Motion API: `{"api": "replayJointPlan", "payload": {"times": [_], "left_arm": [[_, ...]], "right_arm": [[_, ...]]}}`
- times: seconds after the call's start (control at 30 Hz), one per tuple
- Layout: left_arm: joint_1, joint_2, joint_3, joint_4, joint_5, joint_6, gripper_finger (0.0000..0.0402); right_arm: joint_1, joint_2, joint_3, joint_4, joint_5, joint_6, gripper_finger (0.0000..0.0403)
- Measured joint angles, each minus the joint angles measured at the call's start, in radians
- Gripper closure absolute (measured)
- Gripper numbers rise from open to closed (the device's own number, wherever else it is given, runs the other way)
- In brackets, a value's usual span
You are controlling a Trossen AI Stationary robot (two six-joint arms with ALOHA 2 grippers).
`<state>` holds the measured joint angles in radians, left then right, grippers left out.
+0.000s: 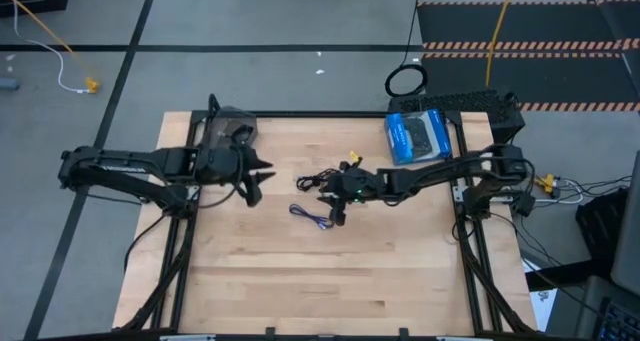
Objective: Pick and place USB-C Cables
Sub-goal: Put the violet USB cable in the black bin
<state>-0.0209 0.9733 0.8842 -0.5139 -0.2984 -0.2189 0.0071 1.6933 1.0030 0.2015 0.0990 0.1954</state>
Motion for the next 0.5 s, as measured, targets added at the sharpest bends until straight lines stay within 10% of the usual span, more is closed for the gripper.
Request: {"api": "replayJointPlan", "payload": {"times": [0.5], "left_arm": [[-0.114,0.077,-0.002,0.047,-0.054,0.090,0.0284]], "right_arm": [[0.042,0.249,0.128,0.043,-0.024,-0.028,0.0232]]}}
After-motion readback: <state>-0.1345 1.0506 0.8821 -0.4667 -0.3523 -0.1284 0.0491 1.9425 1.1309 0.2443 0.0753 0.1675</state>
